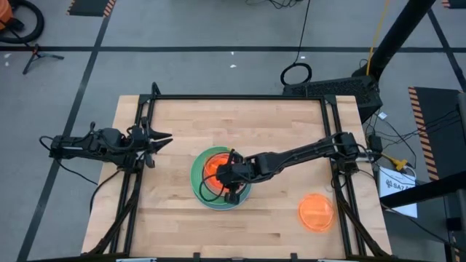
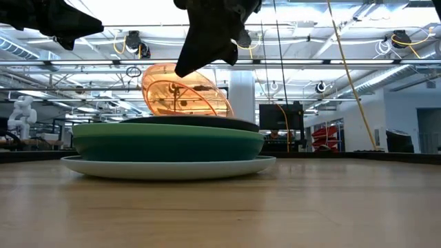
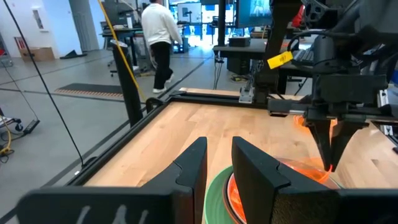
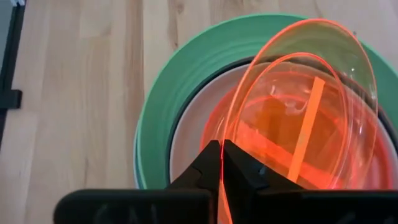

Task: Stack plastic plates
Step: Stack the top transparent orange plate on top of the transparent pink plate, then stack the transparent orange plate on top of the transparent orange plate

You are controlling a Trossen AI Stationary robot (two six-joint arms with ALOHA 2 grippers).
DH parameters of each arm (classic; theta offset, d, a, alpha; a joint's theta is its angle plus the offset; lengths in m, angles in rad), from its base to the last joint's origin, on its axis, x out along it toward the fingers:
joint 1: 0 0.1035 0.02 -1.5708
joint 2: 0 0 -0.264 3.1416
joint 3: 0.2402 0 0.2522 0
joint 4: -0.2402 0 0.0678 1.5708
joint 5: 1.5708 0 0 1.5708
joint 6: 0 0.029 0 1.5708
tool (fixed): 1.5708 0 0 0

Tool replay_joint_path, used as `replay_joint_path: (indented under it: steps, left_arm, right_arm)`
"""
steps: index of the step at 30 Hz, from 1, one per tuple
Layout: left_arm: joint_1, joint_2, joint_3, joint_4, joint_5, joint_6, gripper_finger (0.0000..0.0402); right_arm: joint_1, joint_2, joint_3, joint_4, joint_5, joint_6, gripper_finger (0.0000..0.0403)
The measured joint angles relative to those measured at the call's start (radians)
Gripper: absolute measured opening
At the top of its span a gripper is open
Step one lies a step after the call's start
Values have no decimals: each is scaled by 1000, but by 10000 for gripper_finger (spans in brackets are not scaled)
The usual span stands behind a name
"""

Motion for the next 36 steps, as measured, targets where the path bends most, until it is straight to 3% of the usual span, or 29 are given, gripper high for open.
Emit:
replay_joint_path:
  steps: [16, 19, 25, 33, 36]
  left_arm:
    - [0, 0, 0, 0, 0, -1, 83]
    - [0, 0, 0, 0, 0, -2, 83]
    - [0, 0, 0, 0, 0, -1, 83]
    - [0, 0, 0, 1, 0, -3, 83]
    - [0, 0, 0, 2, 0, -2, 83]
  right_arm:
    - [0, 0, 0, -3, 0, 82, 142]
    - [-1, -12, 0, -35, 0, 103, 149]
    - [-28, -69, 0, -136, -7, 306, 145]
    - [-56, -137, 0, -360, -155, 560, 141]
    - [-77, -146, 0, -435, -158, 600, 141]
